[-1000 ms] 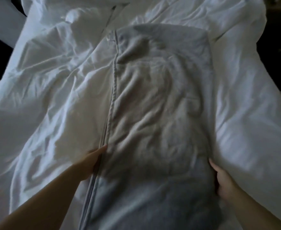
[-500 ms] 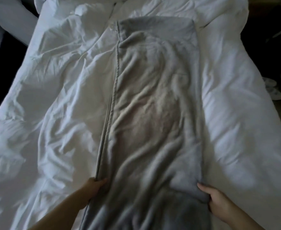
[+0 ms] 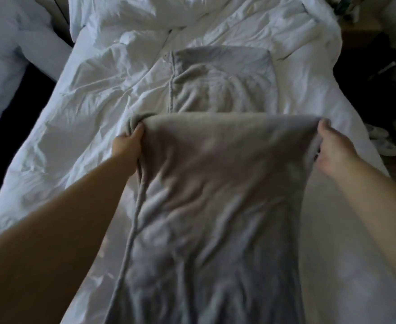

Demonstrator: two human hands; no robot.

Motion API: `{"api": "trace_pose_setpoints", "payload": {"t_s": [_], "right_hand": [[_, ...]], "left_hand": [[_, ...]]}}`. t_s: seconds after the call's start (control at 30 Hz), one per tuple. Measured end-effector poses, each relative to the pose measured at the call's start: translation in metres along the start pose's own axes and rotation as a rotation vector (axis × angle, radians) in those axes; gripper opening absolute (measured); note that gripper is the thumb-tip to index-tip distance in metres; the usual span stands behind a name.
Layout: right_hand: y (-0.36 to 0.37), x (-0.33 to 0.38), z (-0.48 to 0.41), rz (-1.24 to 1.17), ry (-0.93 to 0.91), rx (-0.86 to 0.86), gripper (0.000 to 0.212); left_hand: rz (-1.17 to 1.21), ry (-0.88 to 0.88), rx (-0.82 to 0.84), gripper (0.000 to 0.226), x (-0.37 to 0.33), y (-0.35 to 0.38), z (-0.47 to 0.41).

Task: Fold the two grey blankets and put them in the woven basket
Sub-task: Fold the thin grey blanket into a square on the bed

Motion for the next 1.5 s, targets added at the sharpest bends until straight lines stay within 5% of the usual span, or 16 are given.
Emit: {"api": "trace_pose_setpoints", "payload": {"t_s": [0.17,0.27,0.4,0.57,0.83,1.17,1.5], "right_hand": [[-0.018,-0.073,0.017,0.4,0.25,0.197,0.059],[-0.058,-0.161,0.07,0.473,0.451,0.198,0.037],[-0.101,-0.258,0.164,0.323,0.772,0.175,0.039],[-0.121,-0.273,0.231,0.017,0.972,0.133,0.044],[-0.142,-0.235,0.307,0.188,0.804,0.139,0.026],[-0.176,-0.195,0.398,-0.023,0.529,-0.151,0.028],[-0.237,-0.216,0.508,-0.219,0.519,-0.198,0.024]], "left_hand": [[-0.292,-0.262,0.212,0.041,0.079,0.016,-0.002],[-0.332,-0.425,0.267,0.042,0.183,0.008,0.014],[-0.452,-0.489,0.153,0.039,0.275,-0.022,0.052],[-0.441,-0.529,0.186,0.038,0.301,-0.053,0.077],[-0.43,-0.587,0.271,0.049,0.315,-0.105,0.138],[0.024,-0.618,0.29,0.011,0.325,-0.175,0.193],[0.235,-0.701,0.37,0.028,0.375,-0.222,0.313]]}}
Point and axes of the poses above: each hand's wrist, its own z-axis away from the middle knuckle, its own y-axis out of the palm, x = y × z, the point moved 4 cm from there along -z, towards the middle knuckle, and after that the axes turned 10 degrees about -y, right-handed, at the moved point
